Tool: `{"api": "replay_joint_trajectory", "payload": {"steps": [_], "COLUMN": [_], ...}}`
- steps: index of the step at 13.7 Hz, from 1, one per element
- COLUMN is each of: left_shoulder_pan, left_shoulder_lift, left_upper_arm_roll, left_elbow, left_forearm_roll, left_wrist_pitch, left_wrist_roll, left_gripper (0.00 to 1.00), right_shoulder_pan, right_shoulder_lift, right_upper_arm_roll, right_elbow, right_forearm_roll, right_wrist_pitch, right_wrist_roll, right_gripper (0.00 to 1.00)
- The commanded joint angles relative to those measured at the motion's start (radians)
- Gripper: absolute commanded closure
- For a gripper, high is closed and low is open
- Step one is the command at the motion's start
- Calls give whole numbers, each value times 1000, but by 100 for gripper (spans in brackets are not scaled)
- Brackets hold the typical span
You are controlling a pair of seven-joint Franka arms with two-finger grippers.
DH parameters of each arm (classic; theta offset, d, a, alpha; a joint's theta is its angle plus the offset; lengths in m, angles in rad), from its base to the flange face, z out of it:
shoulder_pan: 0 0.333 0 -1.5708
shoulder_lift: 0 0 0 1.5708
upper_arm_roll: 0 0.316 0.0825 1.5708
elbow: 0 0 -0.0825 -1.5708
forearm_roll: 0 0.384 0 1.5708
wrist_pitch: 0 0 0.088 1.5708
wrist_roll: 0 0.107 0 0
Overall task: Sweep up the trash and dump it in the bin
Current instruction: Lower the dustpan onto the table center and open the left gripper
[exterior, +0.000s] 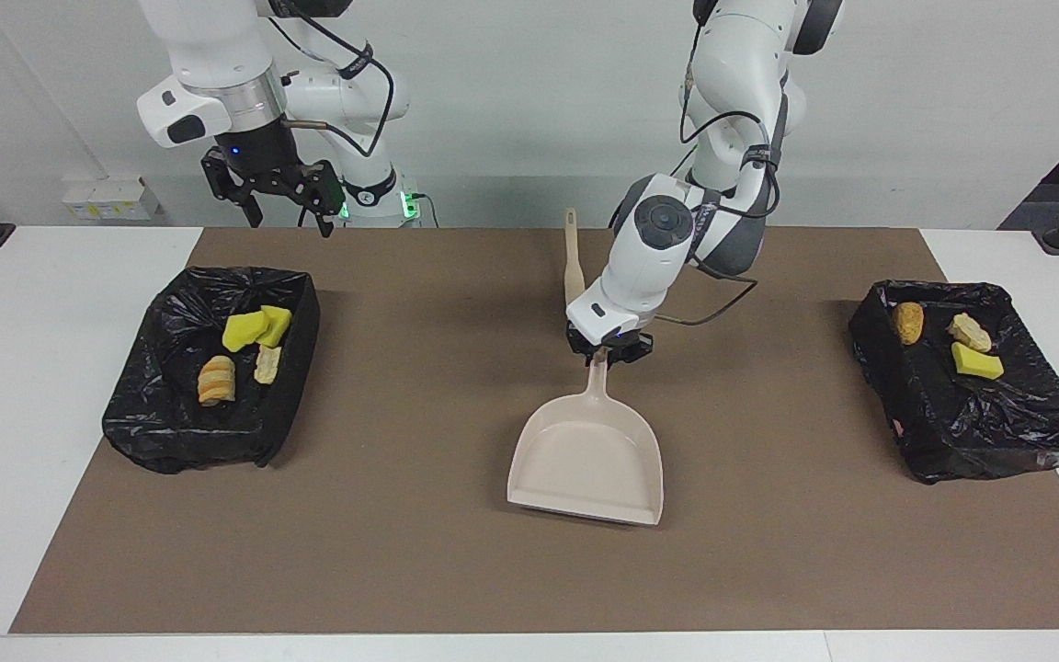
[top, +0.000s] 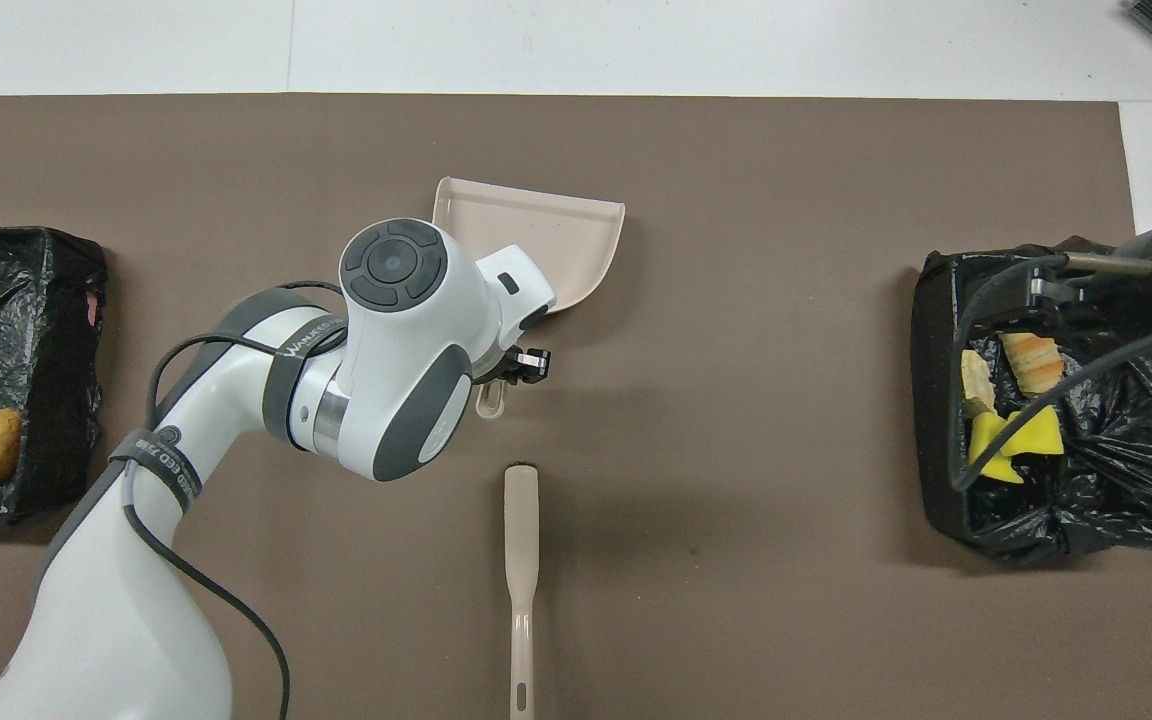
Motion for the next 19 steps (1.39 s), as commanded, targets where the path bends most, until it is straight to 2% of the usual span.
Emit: {"api": "replay_joint_trajectory", "payload": {"steps": [1,6,7,8,9,11,15,19], "left_shoulder_pan": [-33,-66,-66,-65,-60,-50,70,205], "left_shoulder_lift": [-2,27,27,29,32,21,-69,-228], "left_upper_arm_roll": [20,20,22,22,22,26,40,43], "left_elbow": [-29,-32,-32,-34,-34,-28,7,4], "left_forearm_roll": [-21,-21,-21,-21,-20,-20,-3,-3], "left_wrist_pitch": [68,90,103,122,140,113,-73,-206], "left_wrist_roll": [-28,-152,-178,-178,-163,-164,-83,54], "left_gripper": [100,100,92,48,0,0,0,0], "right_shoulder_pan": [-11,-11,-9,-9,-9,-12,-20,-21], "right_shoulder_lift": [-11,-11,-11,-11,-13,-13,-14,-14], "right_upper_arm_roll": [-2,0,0,0,0,0,-2,-2], "right_elbow": [-22,-22,-24,-25,-28,-30,-30,-30], "right_forearm_roll": [18,21,21,21,21,21,46,47], "right_wrist_pitch": [25,37,37,37,37,36,36,34], "right_wrist_roll": [-37,-39,-41,-42,-48,-50,-48,-48], "right_gripper": [0,0,0,0,0,0,0,0]}}
